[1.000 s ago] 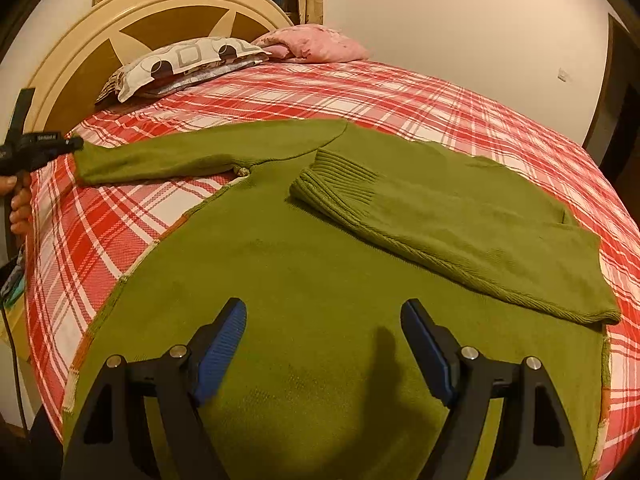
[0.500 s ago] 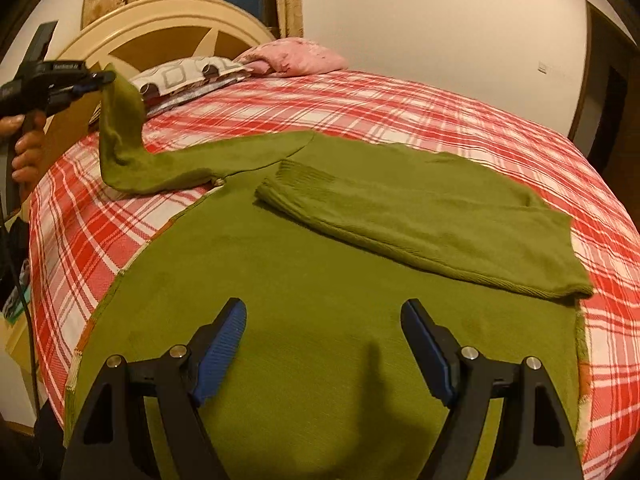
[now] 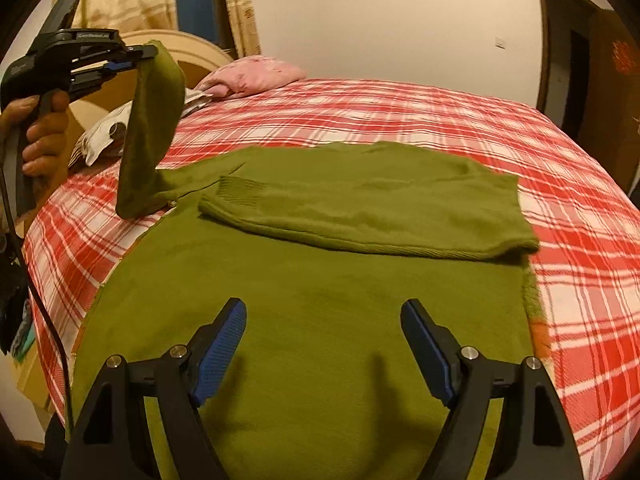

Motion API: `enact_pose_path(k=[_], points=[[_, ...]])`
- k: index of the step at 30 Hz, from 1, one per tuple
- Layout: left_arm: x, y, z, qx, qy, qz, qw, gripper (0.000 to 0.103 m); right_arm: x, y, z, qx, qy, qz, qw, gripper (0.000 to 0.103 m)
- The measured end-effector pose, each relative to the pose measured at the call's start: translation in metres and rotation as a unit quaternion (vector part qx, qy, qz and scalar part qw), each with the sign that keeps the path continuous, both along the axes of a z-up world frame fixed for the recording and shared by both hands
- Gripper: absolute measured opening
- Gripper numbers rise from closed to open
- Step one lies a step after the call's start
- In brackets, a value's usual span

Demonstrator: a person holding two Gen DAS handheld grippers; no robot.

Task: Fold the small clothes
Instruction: 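Lift the sleeve with the left gripper, lay it across the body, release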

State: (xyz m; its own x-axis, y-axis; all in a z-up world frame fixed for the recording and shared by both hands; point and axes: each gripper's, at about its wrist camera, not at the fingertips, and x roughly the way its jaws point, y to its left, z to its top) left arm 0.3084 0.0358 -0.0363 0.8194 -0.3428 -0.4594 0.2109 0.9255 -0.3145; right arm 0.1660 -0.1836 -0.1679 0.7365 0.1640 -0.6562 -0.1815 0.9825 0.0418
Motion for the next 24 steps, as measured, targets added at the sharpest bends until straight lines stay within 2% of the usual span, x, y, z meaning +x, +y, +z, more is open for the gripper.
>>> enact_pose_path(k=[8, 17, 20, 23, 24], points=[[0.01, -0.074, -0.012, 0.014, 0.015, -0.058, 0.9981, 0.011, -0.004, -0.027, -0.007, 0.016, 0.007, -0.024, 1.0, 0.08], [0.022, -0.141, -0.056, 0.088, 0.042, -0.081, 0.992, 0.013, 0.001, -0.048, -0.015, 0.032, 0.018, -0.053, 0.998, 0.08], [0.022, -0.15, -0.067, 0.113, 0.05, -0.079, 0.9892, 0.024, 0.002, -0.05, -0.017, 0.033, 0.021, -0.055, 0.998, 0.08], [0.007, -0.15, -0.064, 0.134, 0.029, -0.086, 0.9868, 0.051, 0.003, -0.053, -0.021, 0.033, 0.026, -0.059, 0.997, 0.08], [0.003, -0.147, -0.061, 0.145, 0.019, -0.082, 0.9858, 0.067, 0.004, -0.055, -0.023, 0.034, 0.029, -0.062, 0.997, 0.08]])
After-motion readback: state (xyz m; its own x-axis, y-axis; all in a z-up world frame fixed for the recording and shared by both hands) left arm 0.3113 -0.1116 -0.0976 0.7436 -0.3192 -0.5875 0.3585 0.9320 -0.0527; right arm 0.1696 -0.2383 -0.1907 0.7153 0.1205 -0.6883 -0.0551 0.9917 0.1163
